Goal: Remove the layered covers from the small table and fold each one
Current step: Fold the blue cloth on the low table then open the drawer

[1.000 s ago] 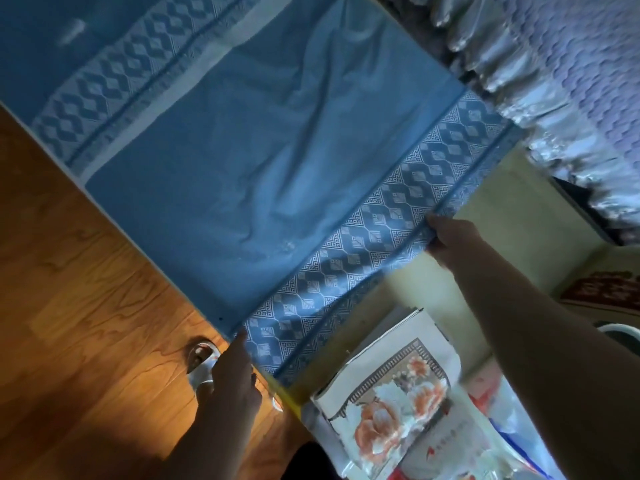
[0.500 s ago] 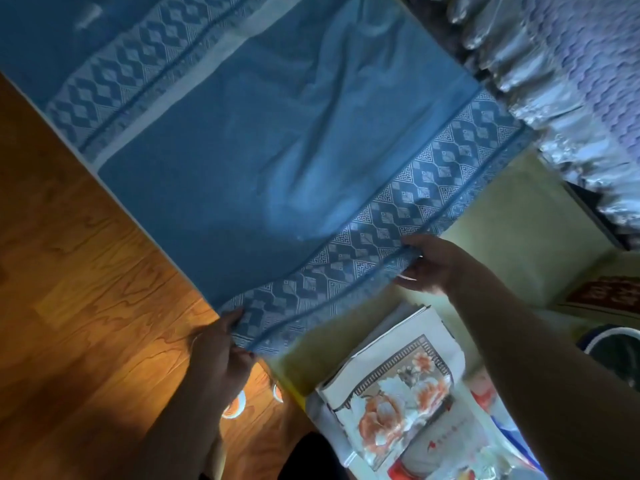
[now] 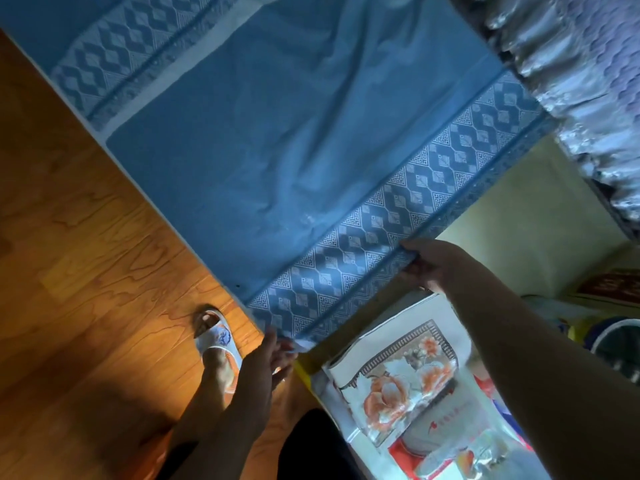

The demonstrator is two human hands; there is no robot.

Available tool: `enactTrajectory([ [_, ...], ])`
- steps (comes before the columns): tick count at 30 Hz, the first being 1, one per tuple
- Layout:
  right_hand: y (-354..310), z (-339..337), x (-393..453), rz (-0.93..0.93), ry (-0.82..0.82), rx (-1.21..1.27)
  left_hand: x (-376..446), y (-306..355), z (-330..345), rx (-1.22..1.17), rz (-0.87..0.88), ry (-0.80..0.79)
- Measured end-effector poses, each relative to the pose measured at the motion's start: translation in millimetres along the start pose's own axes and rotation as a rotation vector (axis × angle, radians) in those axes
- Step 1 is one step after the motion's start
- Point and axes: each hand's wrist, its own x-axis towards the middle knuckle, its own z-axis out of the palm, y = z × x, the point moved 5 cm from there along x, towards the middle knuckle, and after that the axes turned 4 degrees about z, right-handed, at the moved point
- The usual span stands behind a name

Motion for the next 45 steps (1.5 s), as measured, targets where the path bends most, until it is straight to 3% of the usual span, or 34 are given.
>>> enactTrajectory([
  [9, -10.9, 10.3, -13.0, -0.001, -0.139, 0.290, -7.9, 15.4, 9.1, -0.452, -0.045, -0.005],
  [15, -2.7, 9.0, -11.8, 0.028, -0.168, 0.386, 5.3, 21.7, 19.0, -0.341, -0.011, 0.000],
  [20, 7.4, 39.0, -32.5, -0.050, -0.464, 0.372, 14.8, 14.9, 25.1, -0.316, 0.005, 0.080],
  [23, 34.5, 56.4, -33.8, 0.004, -0.365, 0.222, 14.5, 19.7, 27.0, -0.216, 0.043, 0.175],
  [27, 49.4, 61.5, -32.0, 0.008, -0.324, 0.339, 24.5, 19.6, 11.5, -0.047, 0.025, 0.256],
  [31, 50.2, 59.0, -34.1, 0.014, -0.286, 0.453, 20.6, 23.2, 4.2, -0.397, 0.035, 0.377],
  [34, 52.7, 58.9, -37.1, 0.053, -0.271, 0.501, 3.4, 40.4, 15.1, -0.437, 0.127, 0.147],
  [39, 56.7, 58.0, -37.3, 0.067, -0.243, 0.472, -14.9, 53.1, 22.6, -0.416, 0.018, -0.091],
  [42, 57.6, 58.4, -36.0, 0.059, -0.228, 0.452, -14.1, 40.6, 17.9, -0.117, 0.004, -0.084],
  [45, 60.5, 57.0, -31.6, 0.053, -0.180, 0.385, -20.8, 32.0, 13.5, -0.134, 0.022, -0.027],
])
